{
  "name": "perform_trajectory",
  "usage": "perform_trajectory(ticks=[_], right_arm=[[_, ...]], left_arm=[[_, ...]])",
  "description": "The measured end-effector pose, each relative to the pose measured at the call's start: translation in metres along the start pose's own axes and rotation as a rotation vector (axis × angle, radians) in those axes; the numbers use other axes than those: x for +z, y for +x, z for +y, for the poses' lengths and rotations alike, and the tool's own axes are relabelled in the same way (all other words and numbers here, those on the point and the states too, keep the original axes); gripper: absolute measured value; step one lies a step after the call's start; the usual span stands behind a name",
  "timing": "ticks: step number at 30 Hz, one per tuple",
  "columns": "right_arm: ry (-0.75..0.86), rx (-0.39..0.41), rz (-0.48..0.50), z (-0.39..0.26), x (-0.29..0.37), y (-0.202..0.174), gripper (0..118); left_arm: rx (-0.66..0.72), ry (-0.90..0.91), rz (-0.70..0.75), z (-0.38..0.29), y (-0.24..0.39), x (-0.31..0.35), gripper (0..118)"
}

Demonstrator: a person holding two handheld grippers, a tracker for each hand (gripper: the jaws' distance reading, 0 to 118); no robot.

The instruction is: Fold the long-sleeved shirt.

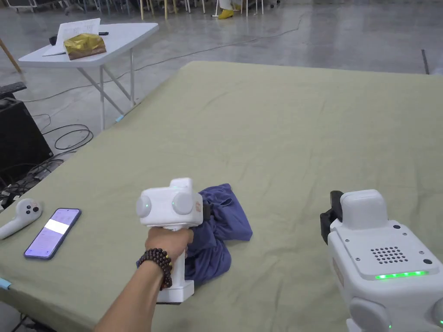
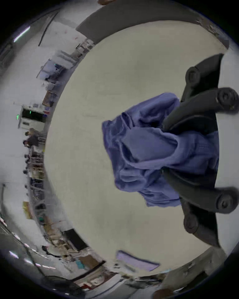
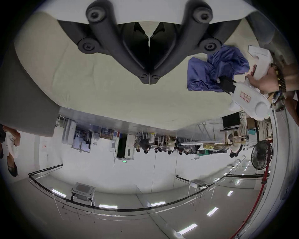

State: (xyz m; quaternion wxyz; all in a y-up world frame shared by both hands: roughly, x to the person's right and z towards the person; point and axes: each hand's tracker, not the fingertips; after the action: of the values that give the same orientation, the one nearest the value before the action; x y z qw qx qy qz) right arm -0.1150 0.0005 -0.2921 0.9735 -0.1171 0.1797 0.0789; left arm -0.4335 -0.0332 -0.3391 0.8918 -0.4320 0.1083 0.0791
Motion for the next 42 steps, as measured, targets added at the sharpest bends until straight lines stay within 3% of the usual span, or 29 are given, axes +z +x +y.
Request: perform_trajectory(ticks=[7, 16, 24, 28, 31, 32, 33, 34, 35, 38, 41, 42], right_arm=[[0.031, -0.018, -0.062, 0.005, 0.011, 0.027, 2], [0.037, -0.066, -0.273, -0.004, 0.058, 0.126, 2], [-0.047, -0.148, -0.485, -0.051, 0.105, 0.222, 2], [-0.082, -0.159, -0.567, -0.066, 0.122, 0.253, 2], [-0.091, -0.172, -0.584, -0.071, 0.133, 0.266, 2], [-0.095, -0.165, -0.593, -0.073, 0.135, 0.269, 2], [-0.099, -0.156, -0.601, -0.075, 0.137, 0.27, 2], [-0.1, -0.154, -0.603, -0.075, 0.139, 0.271, 2], [-0.1, -0.156, -0.601, -0.076, 0.141, 0.271, 2], [-0.103, -0.163, -0.591, -0.072, 0.139, 0.268, 2], [-0.081, -0.165, -0.564, -0.06, 0.137, 0.259, 2], [-0.068, -0.172, -0.554, -0.055, 0.135, 0.255, 2]], left_arm=[[-0.087, 0.209, -0.124, 0.052, 0.049, 0.045, 23], [-0.313, 0.259, -0.366, 0.11, 0.272, 0.028, 22], [-0.522, 0.05, -0.568, 0.038, 0.512, -0.064, 22], [-0.646, 0.028, -0.634, -0.011, 0.589, -0.075, 22], [-0.66, -0.014, -0.578, -0.036, 0.613, -0.086, 22], [-0.628, -0.033, -0.543, -0.038, 0.612, -0.093, 29], [-0.6, -0.054, -0.558, -0.037, 0.606, -0.097, 64], [-0.556, -0.068, -0.589, -0.033, 0.598, -0.1, 109], [-0.545, -0.106, -0.62, -0.03, 0.582, -0.087, 118], [-0.533, 0.056, -0.582, 0.002, 0.549, -0.072, 118], [-0.441, 0.213, -0.562, 0.01, 0.462, 0.002, 117], [-0.389, 0.269, -0.55, 0.011, 0.434, 0.022, 111]])
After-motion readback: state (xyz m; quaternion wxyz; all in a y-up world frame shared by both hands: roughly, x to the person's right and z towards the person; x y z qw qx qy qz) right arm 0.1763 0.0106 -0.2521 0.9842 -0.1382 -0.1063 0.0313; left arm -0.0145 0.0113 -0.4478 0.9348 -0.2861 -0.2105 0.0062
